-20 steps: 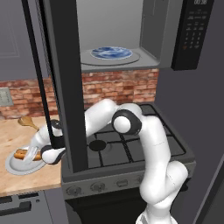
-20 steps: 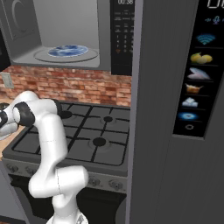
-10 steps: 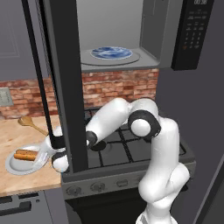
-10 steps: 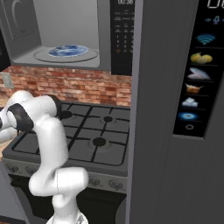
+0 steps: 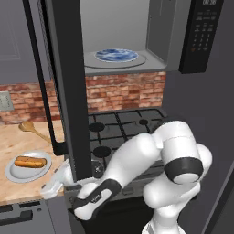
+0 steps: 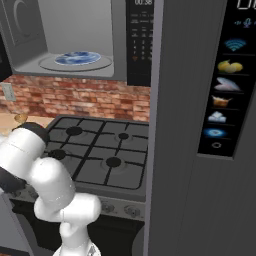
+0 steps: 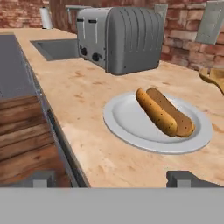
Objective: Pick the hotdog bun from the microwave and place it on plate located on the counter.
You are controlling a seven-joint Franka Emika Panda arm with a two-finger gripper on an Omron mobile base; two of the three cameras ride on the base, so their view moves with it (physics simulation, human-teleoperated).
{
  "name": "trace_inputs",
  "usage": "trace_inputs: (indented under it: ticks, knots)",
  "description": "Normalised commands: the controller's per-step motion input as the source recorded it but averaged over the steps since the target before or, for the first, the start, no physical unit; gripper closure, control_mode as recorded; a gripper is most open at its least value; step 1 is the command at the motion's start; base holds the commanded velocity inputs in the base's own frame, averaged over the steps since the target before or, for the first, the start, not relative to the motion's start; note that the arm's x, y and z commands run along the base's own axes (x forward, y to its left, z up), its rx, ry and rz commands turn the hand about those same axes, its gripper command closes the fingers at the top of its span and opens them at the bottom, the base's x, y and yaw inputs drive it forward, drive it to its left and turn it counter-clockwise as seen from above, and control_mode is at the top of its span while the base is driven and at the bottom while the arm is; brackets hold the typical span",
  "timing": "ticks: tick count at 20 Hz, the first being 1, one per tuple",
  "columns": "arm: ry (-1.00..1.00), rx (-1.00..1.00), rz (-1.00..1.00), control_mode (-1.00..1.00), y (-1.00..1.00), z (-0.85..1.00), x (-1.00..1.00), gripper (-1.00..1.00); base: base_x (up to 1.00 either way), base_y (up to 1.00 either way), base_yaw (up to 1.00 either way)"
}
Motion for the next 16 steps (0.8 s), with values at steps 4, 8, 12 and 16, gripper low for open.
trace_inputs:
  ticks: [4, 8, 12, 16]
  knots:
    - [0.1, 0.18, -0.09, -1.0, -0.81, 0.94, 0.31, -1.0, 0.0, 0.0, 0.0]
    - [0.19, 0.2, -0.09, -1.0, -0.83, 1.0, 0.43, -1.0, 0.0, 0.0, 0.0]
    - [0.2, 0.17, -0.1, -1.0, -0.8, 1.0, 0.39, -1.0, 0.0, 0.0, 0.0]
    - [0.23, 0.18, -0.09, -1.0, -0.71, 1.0, 0.27, -1.0, 0.0, 0.0, 0.0]
